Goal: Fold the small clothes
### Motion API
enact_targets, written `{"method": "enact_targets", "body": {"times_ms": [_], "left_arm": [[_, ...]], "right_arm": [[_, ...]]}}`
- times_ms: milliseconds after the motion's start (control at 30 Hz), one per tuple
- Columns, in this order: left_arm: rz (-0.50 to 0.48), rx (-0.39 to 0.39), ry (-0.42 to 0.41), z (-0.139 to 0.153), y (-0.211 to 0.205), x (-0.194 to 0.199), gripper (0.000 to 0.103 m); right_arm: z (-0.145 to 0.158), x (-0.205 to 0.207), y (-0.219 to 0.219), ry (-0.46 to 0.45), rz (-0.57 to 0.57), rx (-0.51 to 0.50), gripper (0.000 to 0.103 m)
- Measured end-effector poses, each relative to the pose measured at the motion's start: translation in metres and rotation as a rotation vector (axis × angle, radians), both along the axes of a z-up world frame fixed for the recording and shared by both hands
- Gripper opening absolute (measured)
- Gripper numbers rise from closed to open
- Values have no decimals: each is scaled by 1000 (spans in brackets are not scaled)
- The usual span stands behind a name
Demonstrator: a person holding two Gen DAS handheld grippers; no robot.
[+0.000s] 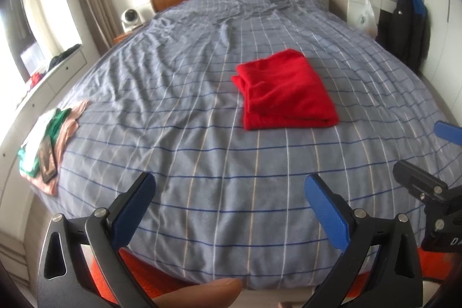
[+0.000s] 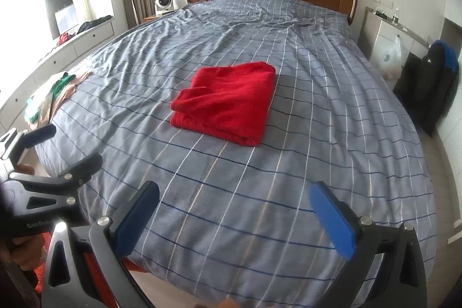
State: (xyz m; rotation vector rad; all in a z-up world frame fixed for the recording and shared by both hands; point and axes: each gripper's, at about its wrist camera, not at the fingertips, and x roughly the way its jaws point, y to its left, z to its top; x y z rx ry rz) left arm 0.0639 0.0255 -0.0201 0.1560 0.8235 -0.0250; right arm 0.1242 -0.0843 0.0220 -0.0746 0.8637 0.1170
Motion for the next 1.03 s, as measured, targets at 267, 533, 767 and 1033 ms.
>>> {"method": "enact_targets", "body": {"times_ms": [267, 533, 767, 1033], "left_arm": [[8, -44, 58, -3, 5, 5, 103], [33, -41, 45, -2, 9, 6, 103], [44, -51, 37, -3, 11, 5, 103], [46, -27, 7, -1, 7, 2, 103]], "right_arm": [[3, -2, 5, 0, 11, -6, 102], [-2, -1, 1, 10, 6, -3, 102], [-5, -1, 4, 10, 16, -10, 102], [-8, -1, 3, 18, 11, 1, 102]]}}
